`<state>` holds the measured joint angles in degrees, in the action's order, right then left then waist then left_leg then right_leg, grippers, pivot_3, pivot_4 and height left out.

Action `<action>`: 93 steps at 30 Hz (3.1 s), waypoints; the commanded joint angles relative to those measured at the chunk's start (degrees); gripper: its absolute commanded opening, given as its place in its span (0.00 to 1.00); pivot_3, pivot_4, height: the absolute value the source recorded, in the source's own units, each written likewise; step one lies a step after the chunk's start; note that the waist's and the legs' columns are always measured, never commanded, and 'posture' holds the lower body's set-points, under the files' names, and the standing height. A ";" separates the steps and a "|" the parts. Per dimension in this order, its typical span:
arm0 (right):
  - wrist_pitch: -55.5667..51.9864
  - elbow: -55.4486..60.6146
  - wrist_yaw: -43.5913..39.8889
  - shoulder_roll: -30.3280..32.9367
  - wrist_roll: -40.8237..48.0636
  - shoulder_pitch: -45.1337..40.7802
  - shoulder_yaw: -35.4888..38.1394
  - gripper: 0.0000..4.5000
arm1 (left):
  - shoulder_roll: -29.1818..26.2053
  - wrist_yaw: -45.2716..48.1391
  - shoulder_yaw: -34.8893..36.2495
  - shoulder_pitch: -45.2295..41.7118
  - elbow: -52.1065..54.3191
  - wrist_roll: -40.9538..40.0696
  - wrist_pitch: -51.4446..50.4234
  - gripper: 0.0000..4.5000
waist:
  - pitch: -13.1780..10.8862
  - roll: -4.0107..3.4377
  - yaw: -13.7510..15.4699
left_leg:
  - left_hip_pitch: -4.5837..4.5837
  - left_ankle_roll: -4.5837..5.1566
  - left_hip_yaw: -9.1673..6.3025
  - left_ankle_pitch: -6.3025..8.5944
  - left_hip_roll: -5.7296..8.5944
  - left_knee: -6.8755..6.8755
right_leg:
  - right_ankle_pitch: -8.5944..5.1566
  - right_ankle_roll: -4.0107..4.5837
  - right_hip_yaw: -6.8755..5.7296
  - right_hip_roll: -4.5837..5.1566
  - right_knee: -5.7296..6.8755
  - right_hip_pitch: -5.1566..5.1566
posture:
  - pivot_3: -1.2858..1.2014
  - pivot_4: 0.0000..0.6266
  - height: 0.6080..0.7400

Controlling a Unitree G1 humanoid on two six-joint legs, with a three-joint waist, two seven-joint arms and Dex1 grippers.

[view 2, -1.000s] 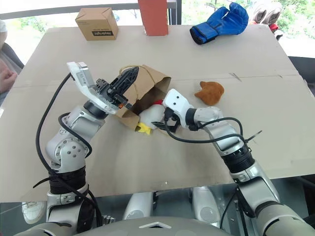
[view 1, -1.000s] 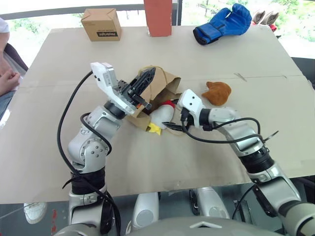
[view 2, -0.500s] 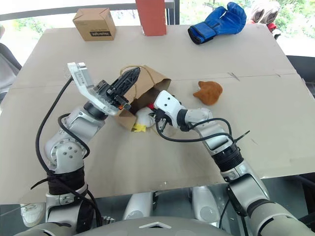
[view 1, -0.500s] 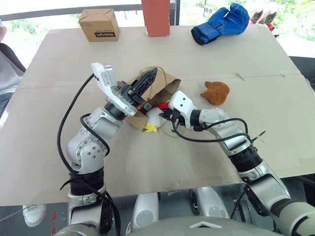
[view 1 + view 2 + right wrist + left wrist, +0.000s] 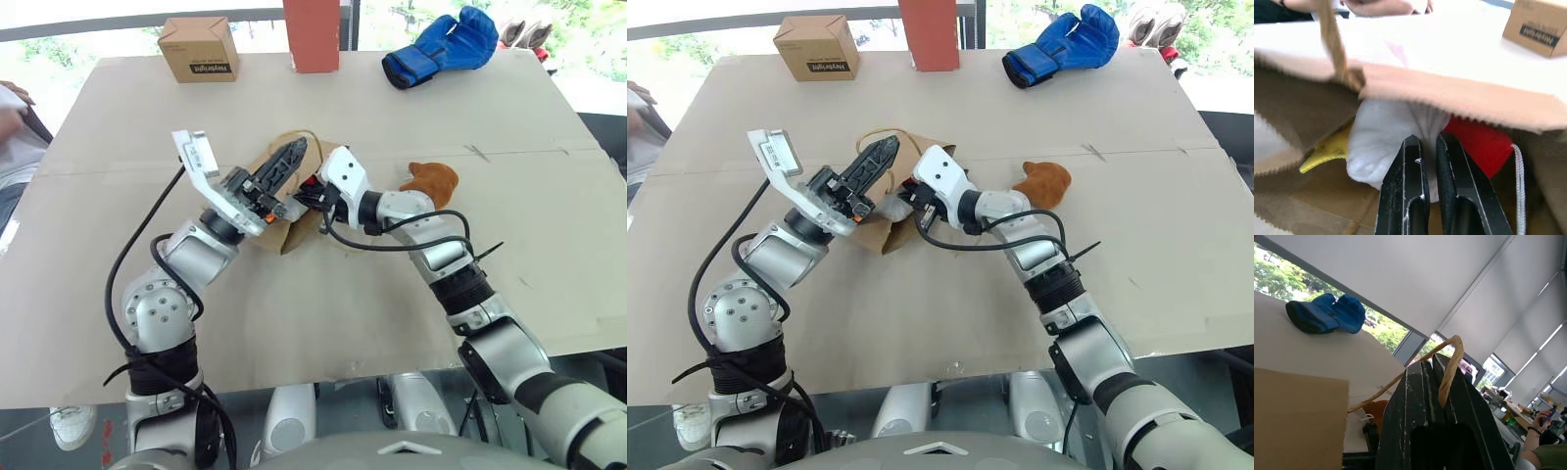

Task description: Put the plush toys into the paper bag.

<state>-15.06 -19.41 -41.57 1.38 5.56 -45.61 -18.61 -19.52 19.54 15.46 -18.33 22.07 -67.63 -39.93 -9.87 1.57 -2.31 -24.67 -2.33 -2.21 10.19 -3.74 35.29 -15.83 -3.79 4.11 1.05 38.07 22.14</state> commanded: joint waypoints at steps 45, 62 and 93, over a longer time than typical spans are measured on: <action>-0.97 16.62 -6.21 18.91 3.29 4.99 8.26 0.01 | -5.74 3.86 4.34 -0.15 -1.96 -1.64 3.21 0.00 | -0.07 -0.10 -0.55 | 0.01 0.02 0.15 0.01 0.00 -0.10 | 0.01 0.01 0.18 -0.02 -0.08 0.06 | 0.52 0.24 1.00; 6.09 1.13 -2.34 2.37 -4.66 -2.34 -3.55 0.01 | -5.44 3.86 0.31 -1.96 1.35 -0.44 1.05 0.00 | -0.06 -0.07 0.09 | -0.02 -0.02 0.04 -0.01 -0.02 -0.10 | 0.01 0.02 0.09 -0.05 -0.04 0.07 | 0.52 0.24 1.00; 9.29 -0.84 -9.55 -1.96 -0.43 7.52 -0.07 0.99 | -6.18 5.04 2.70 2.29 3.39 0.96 3.81 0.00 | -0.06 -0.08 0.09 | -0.01 -0.03 0.05 -0.01 -0.02 -0.12 | 0.01 0.03 0.09 -0.03 -0.04 0.07 | 0.52 0.24 1.00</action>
<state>-3.01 -25.75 -50.51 -1.34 3.47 -38.64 -19.88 -25.14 23.41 16.45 -15.55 24.43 -65.44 -37.27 -9.94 1.50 -2.22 -24.68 -2.36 -2.16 10.18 -3.76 35.18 -15.82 -3.76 4.21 1.02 38.04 22.20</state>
